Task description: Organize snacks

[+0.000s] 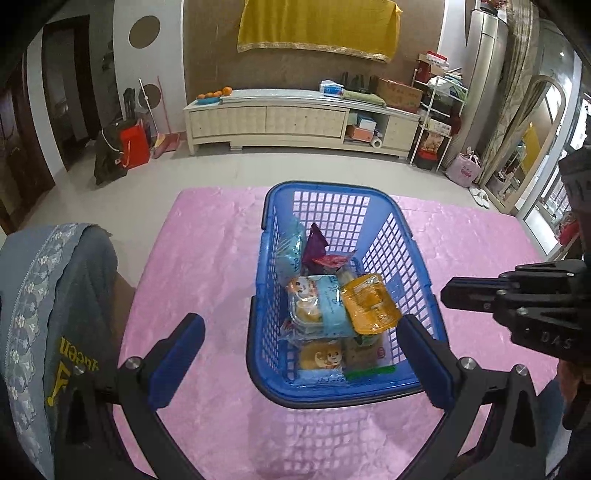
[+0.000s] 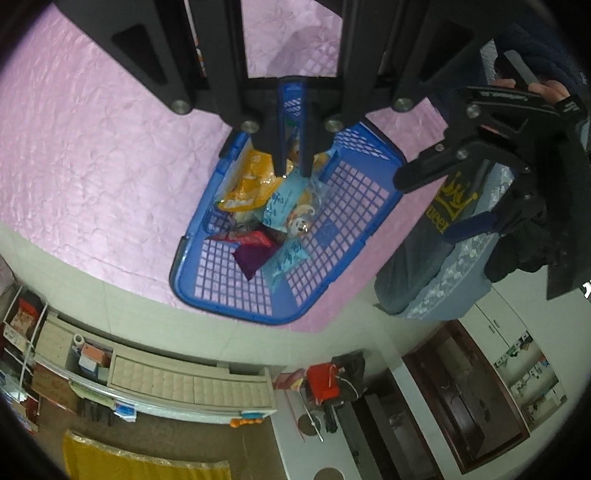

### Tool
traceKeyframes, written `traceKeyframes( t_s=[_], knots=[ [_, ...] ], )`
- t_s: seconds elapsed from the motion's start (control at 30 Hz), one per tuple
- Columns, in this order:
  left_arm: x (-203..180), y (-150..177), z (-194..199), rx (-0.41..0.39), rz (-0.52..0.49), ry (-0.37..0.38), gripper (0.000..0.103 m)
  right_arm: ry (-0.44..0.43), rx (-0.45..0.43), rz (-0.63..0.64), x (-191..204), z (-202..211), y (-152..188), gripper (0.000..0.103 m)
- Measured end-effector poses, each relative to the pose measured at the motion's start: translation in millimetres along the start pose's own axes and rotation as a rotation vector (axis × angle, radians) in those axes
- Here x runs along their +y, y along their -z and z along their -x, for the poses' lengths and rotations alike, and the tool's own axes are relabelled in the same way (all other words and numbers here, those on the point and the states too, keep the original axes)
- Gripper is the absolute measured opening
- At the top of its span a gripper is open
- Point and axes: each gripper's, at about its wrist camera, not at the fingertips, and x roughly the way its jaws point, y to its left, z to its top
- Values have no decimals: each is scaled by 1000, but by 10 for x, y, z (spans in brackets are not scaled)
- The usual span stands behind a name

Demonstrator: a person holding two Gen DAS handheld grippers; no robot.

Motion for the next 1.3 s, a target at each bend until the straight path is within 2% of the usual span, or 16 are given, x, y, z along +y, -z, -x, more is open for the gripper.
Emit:
traceKeyframes(
  t_s=[0.1, 0.13, 0.17, 0.2, 0.23, 0.4, 0.53, 0.67, 0.93, 1.07, 1.17, 1.3],
  knots=[
    [41, 17, -49, 3, 3, 2, 103, 37, 15, -4, -28, -125, 6, 15],
    [45, 19, -63, 3, 3, 3, 103, 47, 19, -8, -41, -165, 10, 26],
    [60, 38, -72, 4, 2, 5, 103, 56, 19, -12, -54, -194, 15, 44],
    [75, 41, -84, 5, 2, 7, 103, 61, 17, -15, -66, -211, 21, 53],
    [82, 47, -91, 7, 1, 7, 103, 66, 12, -20, -77, -217, 30, 68],
    [88, 74, -83, 0, 12, 6, 103, 100, -25, 3, -61, -135, 75, 83],
    [37, 117, 20, -36, 15, 24, 103, 131, -88, 45, -12, 65, 170, 86],
    [-51, 187, 112, -66, 1, 19, 103, 143, -142, 54, -13, 219, 300, 102],
    [-282, 564, 262, -121, 22, 42, 103, 234, -250, 44, -58, 502, 729, 103],
    [-394, 717, 229, -114, 24, 48, 103, 253, -249, 28, -117, 511, 952, 103],
    [-459, 785, 200, -110, 9, -1, 103, 238, -244, -14, -200, 488, 1092, 103],
    [-497, 891, 165, -109, 19, -6, 103, 234, -233, -59, -297, 411, 1245, 103]
  ],
)
